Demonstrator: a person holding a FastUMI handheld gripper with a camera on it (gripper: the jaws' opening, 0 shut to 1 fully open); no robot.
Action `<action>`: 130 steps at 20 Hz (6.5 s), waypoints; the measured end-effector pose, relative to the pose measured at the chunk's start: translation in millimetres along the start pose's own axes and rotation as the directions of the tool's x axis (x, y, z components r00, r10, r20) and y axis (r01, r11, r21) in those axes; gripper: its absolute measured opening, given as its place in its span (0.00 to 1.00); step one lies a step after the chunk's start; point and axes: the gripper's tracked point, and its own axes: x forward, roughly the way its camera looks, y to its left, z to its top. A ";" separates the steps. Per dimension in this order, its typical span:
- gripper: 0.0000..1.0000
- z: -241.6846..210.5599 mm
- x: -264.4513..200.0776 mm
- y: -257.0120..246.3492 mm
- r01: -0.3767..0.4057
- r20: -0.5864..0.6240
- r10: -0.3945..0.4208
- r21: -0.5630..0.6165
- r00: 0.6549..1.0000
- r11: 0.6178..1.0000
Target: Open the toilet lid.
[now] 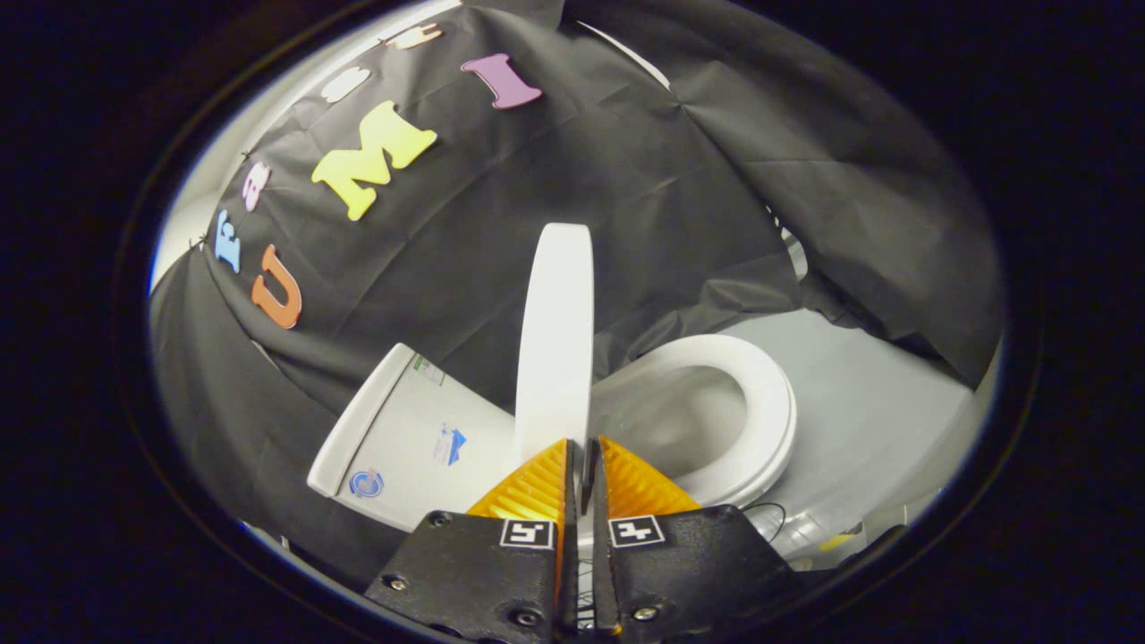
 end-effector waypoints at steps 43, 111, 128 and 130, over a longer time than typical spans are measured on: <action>0.15 -34.4 7.0 165.4 0.085 0.071 -0.062 -0.384 0.996 0.920; 0.95 43.2 -124.3 -64.7 0.278 0.449 -0.047 -0.464 0.892 0.841; 0.95 14.4 -113.8 -46.5 0.272 0.413 -0.018 -0.566 0.911 0.778; 0.95 13.1 -113.4 -50.7 0.273 0.412 -0.024 -0.557 0.911 0.785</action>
